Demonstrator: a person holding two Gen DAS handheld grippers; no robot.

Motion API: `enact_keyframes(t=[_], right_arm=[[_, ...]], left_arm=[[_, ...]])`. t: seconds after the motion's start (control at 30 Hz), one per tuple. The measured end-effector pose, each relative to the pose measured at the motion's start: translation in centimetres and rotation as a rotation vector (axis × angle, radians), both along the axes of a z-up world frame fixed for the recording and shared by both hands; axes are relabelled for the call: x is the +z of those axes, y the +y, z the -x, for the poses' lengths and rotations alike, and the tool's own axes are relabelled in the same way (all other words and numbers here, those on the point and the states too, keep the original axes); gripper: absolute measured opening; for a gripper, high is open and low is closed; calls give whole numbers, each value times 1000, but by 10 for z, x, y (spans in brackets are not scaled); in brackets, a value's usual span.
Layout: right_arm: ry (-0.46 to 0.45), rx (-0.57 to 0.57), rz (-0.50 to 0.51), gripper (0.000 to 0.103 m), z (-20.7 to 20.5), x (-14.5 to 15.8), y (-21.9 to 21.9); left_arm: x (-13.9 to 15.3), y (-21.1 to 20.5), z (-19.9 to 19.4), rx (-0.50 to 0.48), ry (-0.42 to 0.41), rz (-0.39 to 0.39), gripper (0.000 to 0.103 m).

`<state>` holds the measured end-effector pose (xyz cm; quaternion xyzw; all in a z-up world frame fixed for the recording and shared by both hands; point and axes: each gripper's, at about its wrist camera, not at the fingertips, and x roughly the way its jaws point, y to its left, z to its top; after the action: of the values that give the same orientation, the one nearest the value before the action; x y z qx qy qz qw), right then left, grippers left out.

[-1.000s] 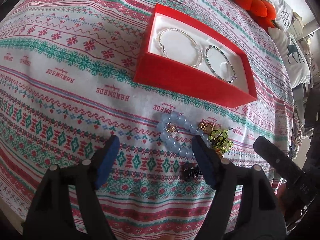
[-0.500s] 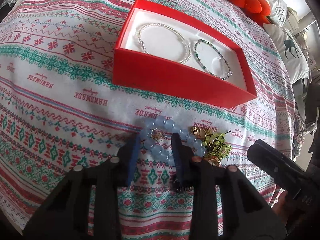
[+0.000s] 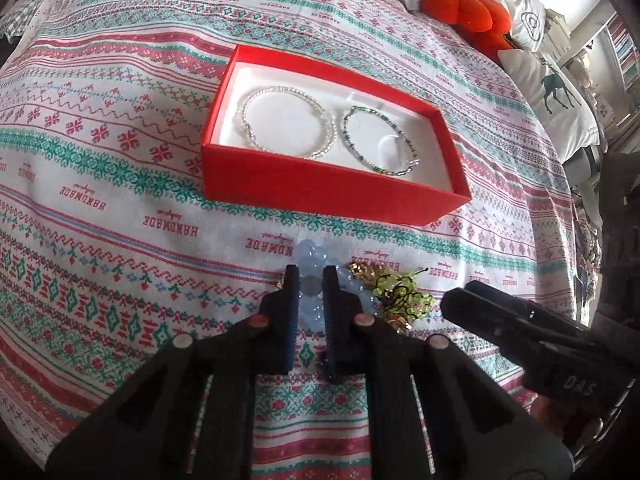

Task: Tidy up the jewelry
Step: 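Grasp the blue bead bracelet with the left tool while the right tool grasps the green beaded bracelet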

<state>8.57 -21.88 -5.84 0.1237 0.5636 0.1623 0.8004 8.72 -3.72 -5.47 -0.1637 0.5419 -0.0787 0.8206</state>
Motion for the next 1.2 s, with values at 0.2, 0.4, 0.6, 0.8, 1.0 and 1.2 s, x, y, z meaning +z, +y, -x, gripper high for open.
enact_keyframes(t=[0.2, 0.4, 0.6, 0.8, 1.0, 1.2], right_arm=[[63, -1, 31, 41, -6, -14, 3], [121, -74, -14, 22, -12, -33, -3], [106, -77, 23, 7, -15, -37, 9], [11, -81, -95, 5, -9, -5, 3], [-87, -41, -168, 5, -4, 19, 1], [-184, -22, -227, 5, 1, 43, 0]], left_arm=[[17, 10, 10, -20, -32, 68, 13], [30, 17, 14, -23, -79, 97, 13], [37, 23, 16, -31, -101, 107, 13], [49, 33, 18, -26, -128, 135, 13], [66, 41, 20, -19, -173, 164, 13], [77, 52, 19, -7, -193, 200, 13]])
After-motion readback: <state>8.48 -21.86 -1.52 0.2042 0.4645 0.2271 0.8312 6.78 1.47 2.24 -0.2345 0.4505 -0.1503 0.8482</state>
